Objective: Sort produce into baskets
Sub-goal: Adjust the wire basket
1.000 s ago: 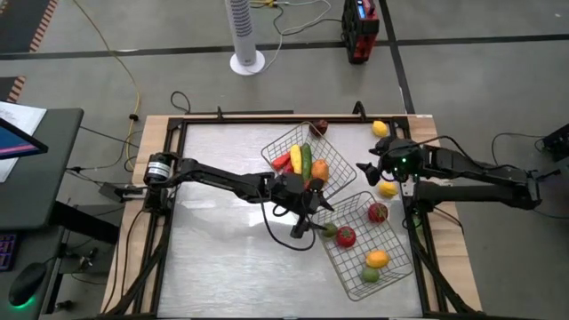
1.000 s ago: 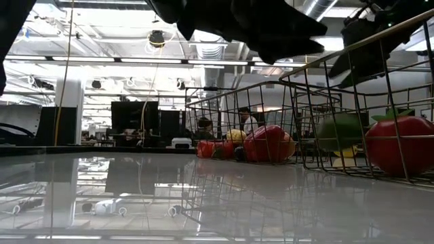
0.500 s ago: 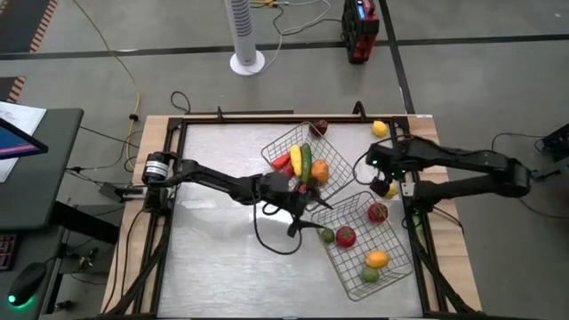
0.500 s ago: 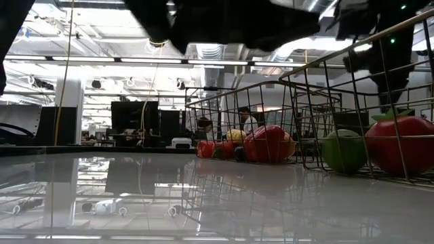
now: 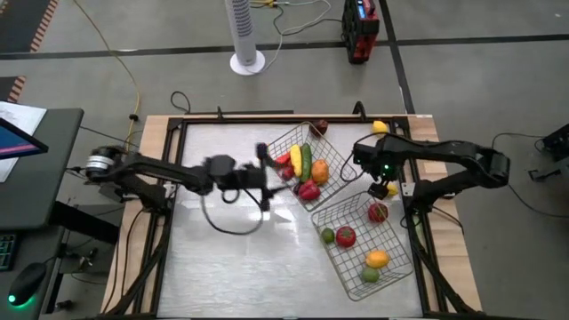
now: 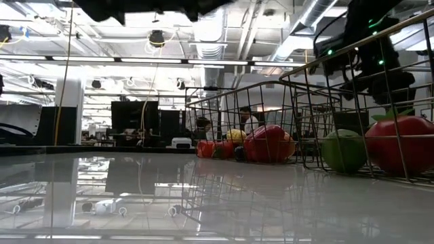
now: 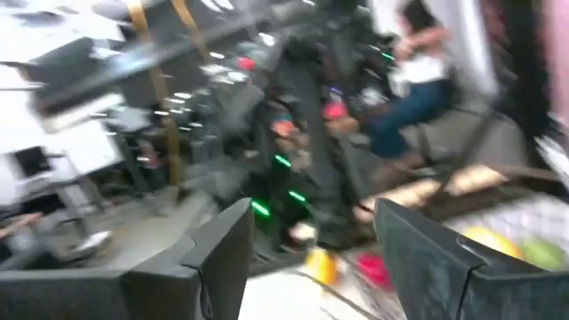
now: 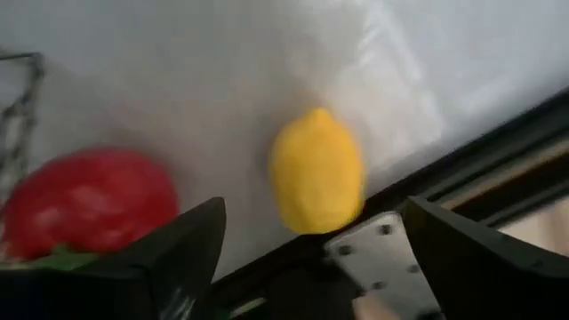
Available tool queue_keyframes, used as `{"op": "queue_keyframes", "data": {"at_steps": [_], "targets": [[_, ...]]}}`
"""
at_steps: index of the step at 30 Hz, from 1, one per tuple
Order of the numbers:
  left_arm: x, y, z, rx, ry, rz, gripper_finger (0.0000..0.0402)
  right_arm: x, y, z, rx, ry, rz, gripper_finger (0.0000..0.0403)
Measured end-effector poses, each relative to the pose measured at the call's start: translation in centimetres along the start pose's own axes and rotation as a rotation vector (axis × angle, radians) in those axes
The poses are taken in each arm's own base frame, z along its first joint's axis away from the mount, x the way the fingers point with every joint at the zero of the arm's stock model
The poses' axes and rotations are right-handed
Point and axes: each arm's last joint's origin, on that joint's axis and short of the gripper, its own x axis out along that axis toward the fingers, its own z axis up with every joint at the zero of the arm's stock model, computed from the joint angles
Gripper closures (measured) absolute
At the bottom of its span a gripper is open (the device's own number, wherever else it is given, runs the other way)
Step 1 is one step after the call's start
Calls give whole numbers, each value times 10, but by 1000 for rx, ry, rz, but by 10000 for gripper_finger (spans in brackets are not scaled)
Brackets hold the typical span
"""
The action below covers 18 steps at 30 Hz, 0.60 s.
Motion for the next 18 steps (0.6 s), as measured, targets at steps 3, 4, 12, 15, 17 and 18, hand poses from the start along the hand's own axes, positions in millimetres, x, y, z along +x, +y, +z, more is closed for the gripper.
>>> {"op": "queue_keyframes", "data": {"at_steps": [3, 4, 12, 15, 17, 18], "targets": [[-14, 14, 15, -54, 5, 51, 182, 7, -1, 8, -11, 68, 48, 45], [-19, 18, 19, -69, 13, 56, 182, 9, -1, 10, -14, 86, 61, 49], [-53, 31, 44, -67, 102, 97, 183, 19, -2, 18, -14, 149, 22, 71], [-62, 31, 49, -67, 122, 86, 183, 16, -3, 17, -10, 114, 35, 72], [-63, 29, 49, -57, 133, 77, 183, 12, 0, 17, -10, 83, 35, 72], [-63, 28, 49, -48, 140, 75, 183, 10, 3, 17, -9, 75, 31, 72]]}}
